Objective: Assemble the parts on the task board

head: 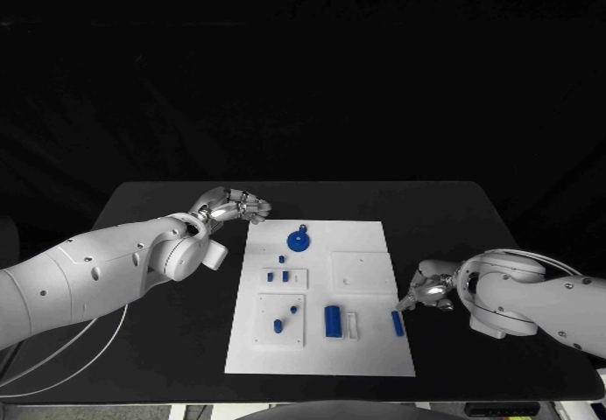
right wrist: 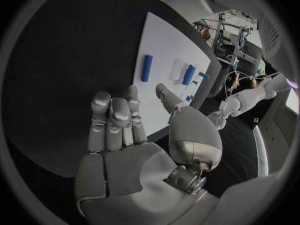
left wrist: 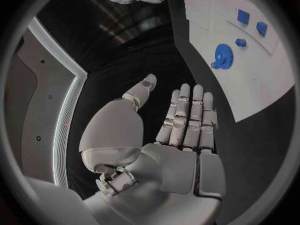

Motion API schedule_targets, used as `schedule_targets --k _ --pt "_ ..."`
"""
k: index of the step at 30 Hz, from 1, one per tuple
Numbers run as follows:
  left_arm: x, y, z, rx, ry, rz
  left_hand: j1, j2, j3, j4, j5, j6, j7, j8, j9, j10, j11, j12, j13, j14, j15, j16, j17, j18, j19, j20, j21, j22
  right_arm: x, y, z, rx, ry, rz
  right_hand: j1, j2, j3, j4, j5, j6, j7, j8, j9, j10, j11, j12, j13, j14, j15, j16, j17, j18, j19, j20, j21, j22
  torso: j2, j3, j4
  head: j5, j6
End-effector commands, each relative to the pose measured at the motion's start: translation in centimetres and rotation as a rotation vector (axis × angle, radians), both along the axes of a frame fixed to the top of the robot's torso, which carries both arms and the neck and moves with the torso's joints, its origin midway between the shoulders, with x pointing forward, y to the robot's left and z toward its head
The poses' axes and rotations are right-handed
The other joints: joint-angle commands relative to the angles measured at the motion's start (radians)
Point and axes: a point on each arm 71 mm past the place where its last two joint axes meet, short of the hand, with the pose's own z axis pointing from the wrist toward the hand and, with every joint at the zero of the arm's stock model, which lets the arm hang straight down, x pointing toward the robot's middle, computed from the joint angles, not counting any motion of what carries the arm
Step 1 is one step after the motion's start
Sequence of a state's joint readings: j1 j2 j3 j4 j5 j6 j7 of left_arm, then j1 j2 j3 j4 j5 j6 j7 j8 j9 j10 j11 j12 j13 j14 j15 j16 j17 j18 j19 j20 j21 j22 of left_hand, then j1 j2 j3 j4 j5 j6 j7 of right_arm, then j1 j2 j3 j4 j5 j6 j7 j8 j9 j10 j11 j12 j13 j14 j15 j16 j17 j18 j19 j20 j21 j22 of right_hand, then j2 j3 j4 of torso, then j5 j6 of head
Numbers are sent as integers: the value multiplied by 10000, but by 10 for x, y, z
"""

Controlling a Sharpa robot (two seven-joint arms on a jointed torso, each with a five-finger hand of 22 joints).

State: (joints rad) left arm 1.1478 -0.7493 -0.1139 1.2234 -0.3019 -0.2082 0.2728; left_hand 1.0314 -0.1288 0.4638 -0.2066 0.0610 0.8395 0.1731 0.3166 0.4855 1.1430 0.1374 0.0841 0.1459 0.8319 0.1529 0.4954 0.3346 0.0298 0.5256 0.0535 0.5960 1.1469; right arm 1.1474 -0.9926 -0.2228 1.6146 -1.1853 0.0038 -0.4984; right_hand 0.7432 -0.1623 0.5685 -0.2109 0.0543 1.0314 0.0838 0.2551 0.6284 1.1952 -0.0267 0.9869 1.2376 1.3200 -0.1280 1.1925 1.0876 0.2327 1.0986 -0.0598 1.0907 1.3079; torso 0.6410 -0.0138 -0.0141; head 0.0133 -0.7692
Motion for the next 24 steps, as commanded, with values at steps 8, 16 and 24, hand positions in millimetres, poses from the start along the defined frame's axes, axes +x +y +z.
schedule_targets --k 8,16,24 --pt "-1 -1 1 -121 38 -139 -46 51 -14 65 18 -59 -15 -35 -16 -9 18 -20 -11 35 33 -73 13 101 36 19 -44 18 -12 8 -16 -839 325 423 -504 105 -626 -12 -48 -47 14 -9 45 -82 8 11 -18 -60 -43 -53 5 291 -129 -58 -86 158 1 2 4 -4 -48" --pt "-1 -1 0 -123 54 -154 -50 50 -16 69 16 -59 -15 -34 -17 -8 18 -19 -12 35 33 -76 17 101 36 19 -46 20 -16 17 -25 -770 418 503 -725 516 -1305 -573 -41 -20 -3 -35 60 -87 -17 -5 -26 -79 -62 -64 12 291 -185 -121 -126 155 2 -2 -1 -2 -49" --pt "-1 0 0 -114 58 -138 -52 53 -17 73 16 -59 -15 -34 -17 -9 18 -18 -13 35 33 -80 21 101 35 19 -49 23 -18 22 -31 -790 417 591 -549 926 -1323 -763 -47 40 -23 -28 68 -52 -37 1 -30 -66 -79 -61 13 291 -158 -149 -132 152 4 -3 6 -4 -63"
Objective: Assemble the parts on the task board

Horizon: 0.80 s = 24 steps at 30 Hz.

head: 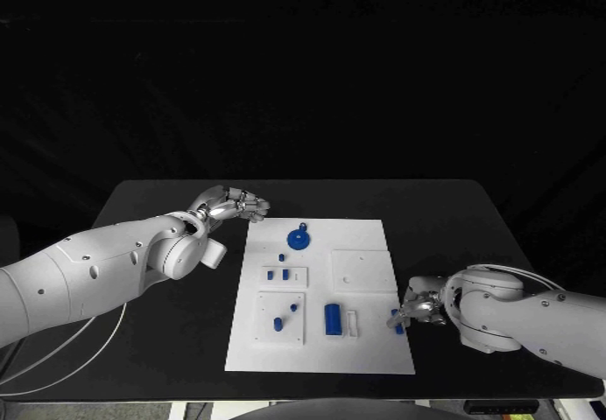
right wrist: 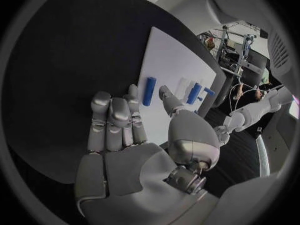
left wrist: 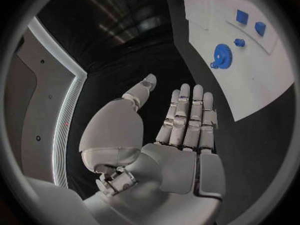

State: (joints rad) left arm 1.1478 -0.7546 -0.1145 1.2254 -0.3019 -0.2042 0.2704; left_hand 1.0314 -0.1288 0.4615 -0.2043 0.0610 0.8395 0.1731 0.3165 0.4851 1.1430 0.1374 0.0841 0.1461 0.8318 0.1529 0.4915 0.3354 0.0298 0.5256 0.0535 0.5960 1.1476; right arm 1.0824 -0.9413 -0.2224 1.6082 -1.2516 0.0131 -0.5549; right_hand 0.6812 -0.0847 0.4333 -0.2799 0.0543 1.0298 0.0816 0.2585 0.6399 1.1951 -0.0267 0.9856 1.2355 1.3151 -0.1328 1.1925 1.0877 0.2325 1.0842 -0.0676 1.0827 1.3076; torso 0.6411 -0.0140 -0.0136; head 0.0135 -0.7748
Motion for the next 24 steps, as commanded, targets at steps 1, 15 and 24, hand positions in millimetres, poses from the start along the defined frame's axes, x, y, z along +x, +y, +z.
schedule_targets --k 1,15,24 --pt "-1 -2 1 -127 19 -138 -52 53 6 51 16 -59 -15 -34 -14 -9 18 -18 -15 35 33 -41 13 101 35 19 -50 17 -3 3 -4 -128 13 149 150 193 64 -84 -47 63 -3 -61 -46 -46 -38 15 -9 -15 -32 -60 11 293 -9 -75 -51 156 1 -2 0 -4 -8" --pt "0 0 1 -107 26 -104 -52 61 8 55 17 -59 -16 -33 -14 -8 18 -17 -16 36 33 -45 17 101 36 19 -52 19 -1 -3 -6 25 71 -186 1701 267 3113 891 -49 319 -10 -20 -50 109 -37 13 -51 55 -2 -65 -34 293 104 95 2 186 -10 2 1 1 -27" --pt "0 -1 0 -102 51 -117 -56 66 8 62 18 -60 -16 -33 -15 -8 18 -17 -18 37 33 -48 22 101 36 20 -55 22 0 -13 -6 97 121 -609 1494 376 3728 1139 -52 430 -29 10 -39 190 -53 38 -46 65 -4 -55 -56 293 97 170 74 196 -6 -2 -1 -7 -33"
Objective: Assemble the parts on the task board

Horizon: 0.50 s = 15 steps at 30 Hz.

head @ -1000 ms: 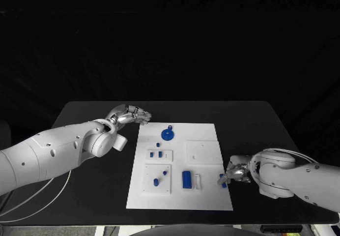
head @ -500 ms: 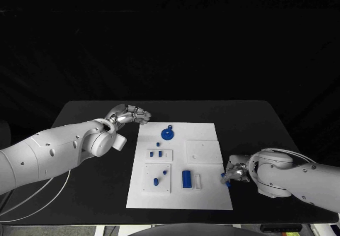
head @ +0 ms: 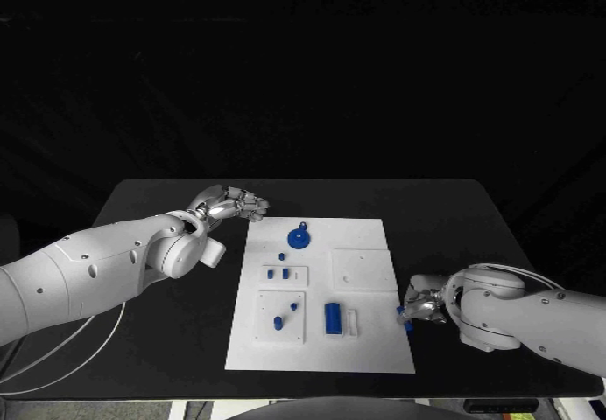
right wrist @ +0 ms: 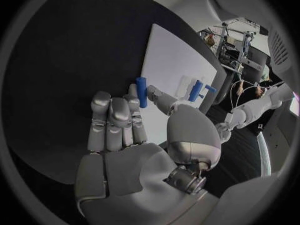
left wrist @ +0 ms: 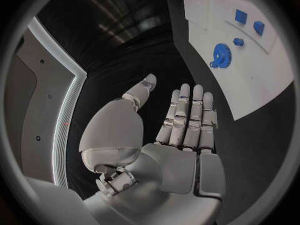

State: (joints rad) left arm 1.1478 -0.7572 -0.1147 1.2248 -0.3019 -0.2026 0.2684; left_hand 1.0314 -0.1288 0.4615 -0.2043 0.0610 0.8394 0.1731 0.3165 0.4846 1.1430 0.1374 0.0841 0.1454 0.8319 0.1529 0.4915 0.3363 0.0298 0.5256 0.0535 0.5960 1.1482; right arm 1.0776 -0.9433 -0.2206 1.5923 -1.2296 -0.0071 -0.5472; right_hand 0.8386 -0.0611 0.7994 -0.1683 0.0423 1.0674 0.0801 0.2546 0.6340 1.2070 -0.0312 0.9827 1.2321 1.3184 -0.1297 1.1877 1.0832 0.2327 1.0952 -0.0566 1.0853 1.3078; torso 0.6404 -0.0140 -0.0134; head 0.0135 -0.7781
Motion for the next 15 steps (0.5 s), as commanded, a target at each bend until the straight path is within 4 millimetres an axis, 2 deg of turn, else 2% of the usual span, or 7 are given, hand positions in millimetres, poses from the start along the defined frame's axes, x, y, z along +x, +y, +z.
schedule_targets --k 1,5,10,15 --pt "0 -2 0 -121 27 -139 -57 66 7 62 17 -60 -16 -33 -9 -8 18 -17 -11 37 33 -49 14 101 36 20 -55 16 -2 -9 -4 -69 141 -326 -94 137 77 22 68 57 -16 50 20 73 -9 68 -12 33 -36 -6 -11 291 -13 61 51 194 -1 -2 -3 -7 11" --pt "0 -2 0 -116 22 -129 -60 64 6 65 16 -61 -16 -33 -10 -9 18 -17 -11 36 34 -51 15 100 35 20 -57 17 -1 -24 3 -225 20 -583 -197 137 140 40 67 80 -23 56 21 87 -15 73 -9 33 -40 -3 -17 291 -15 69 67 195 -9 -4 3 20 27" --pt "0 -1 0 -94 29 -108 -63 62 4 68 16 -62 -16 -33 -10 -10 18 -17 -12 35 34 -54 17 100 35 20 -58 19 12 -35 27 -242 -580 -720 -289 132 190 65 68 98 -28 59 20 95 -21 73 -9 34 -44 -2 -22 291 -17 74 80 193 -7 -2 5 41 59" --pt "0 -2 0 -102 15 -119 -61 59 4 67 16 -60 -17 -32 -10 -9 18 -16 -13 36 34 -56 20 100 34 20 -60 21 14 -21 38 885 -531 -1122 -350 152 236 83 68 113 -33 61 17 105 -25 72 -10 33 -47 -2 -27 291 -20 75 87 191 -7 -8 5 42 71"
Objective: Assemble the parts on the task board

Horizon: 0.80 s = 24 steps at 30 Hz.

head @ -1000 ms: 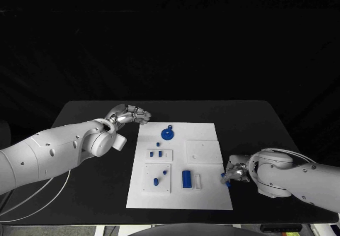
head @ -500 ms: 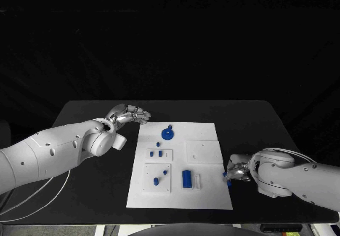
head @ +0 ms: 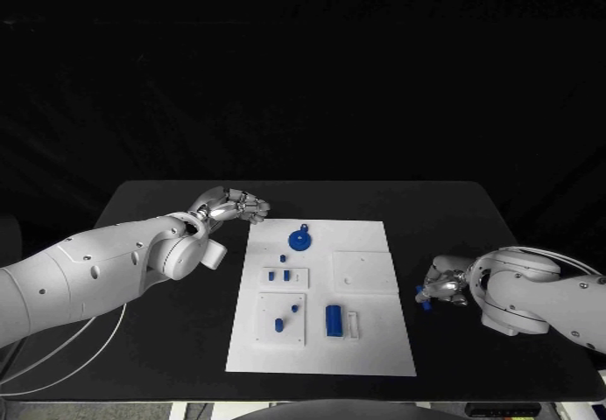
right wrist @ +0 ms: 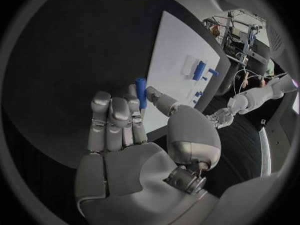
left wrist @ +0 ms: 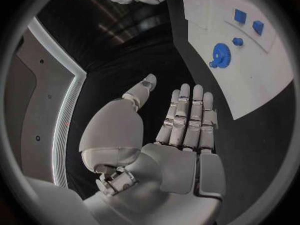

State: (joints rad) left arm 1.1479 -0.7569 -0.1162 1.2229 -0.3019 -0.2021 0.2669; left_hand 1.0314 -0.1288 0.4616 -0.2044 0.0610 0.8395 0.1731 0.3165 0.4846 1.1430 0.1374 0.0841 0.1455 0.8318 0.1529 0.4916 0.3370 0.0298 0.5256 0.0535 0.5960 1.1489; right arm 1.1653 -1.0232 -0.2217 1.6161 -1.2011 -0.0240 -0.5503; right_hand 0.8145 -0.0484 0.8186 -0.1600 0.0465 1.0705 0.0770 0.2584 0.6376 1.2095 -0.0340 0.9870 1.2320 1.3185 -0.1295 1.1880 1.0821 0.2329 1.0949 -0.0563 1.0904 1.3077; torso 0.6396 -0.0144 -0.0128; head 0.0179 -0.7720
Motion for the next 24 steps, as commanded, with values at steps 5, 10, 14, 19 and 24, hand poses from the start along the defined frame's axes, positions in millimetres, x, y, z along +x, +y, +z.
schedule_targets --k 5,10,14,19,24 --pt "-1 -3 1 -132 -10 -140 -59 59 4 68 17 -60 -17 -32 -10 -9 18 -16 -15 36 34 -57 13 101 34 20 -60 16 -10 38 0 1973 652 -281 -129 70 69 10 26 100 -7 30 -17 89 -3 32 -8 30 -51 -10 -21 289 -19 73 35 189 22 6 -1 37 15" --pt "-1 -3 1 -141 -4 -159 -58 59 4 69 18 -59 -17 -31 -10 -9 17 -15 -15 36 33 -59 16 101 34 19 -62 18 -13 55 -2 2324 899 -135 -175 161 124 5 26 113 -13 31 -20 110 -9 36 -8 23 -57 -25 -36 289 -31 74 35 185 8 -12 -4 -1 -8" --pt "-1 -4 1 -144 -3 -167 -56 60 5 69 19 -59 -18 -30 -10 -9 17 -15 -16 37 33 -61 18 102 34 19 -63 19 -19 68 -10 2421 1160 124 -191 168 128 -1 26 113 -13 30 -21 112 -9 35 -8 21 -59 -27 -39 289 -33 74 36 185 11 -8 -3 4 -26" --pt "-1 -4 1 -150 12 -187 -57 62 5 72 19 -58 -18 -30 -10 -8 17 -14 -17 37 34 -64 21 101 34 19 -64 21 -25 84 -22 2377 1226 580 -213 195 145 -24 26 112 -14 27 -23 114 -10 34 -8 21 -63 -31 -45 289 -34 72 40 184 18 3 -5 -5 -24" --pt "-1 -4 1 -158 21 -207 -64 65 2 78 18 -61 -17 -31 -11 -10 18 -15 -18 35 35 -68 24 100 34 21 -66 24 -29 94 -30 2439 1386 742 -238 202 149 -47 26 110 -13 24 -25 116 -10 33 -8 20 -65 -33 -48 289 -35 71 43 184 20 7 -1 8 -25"
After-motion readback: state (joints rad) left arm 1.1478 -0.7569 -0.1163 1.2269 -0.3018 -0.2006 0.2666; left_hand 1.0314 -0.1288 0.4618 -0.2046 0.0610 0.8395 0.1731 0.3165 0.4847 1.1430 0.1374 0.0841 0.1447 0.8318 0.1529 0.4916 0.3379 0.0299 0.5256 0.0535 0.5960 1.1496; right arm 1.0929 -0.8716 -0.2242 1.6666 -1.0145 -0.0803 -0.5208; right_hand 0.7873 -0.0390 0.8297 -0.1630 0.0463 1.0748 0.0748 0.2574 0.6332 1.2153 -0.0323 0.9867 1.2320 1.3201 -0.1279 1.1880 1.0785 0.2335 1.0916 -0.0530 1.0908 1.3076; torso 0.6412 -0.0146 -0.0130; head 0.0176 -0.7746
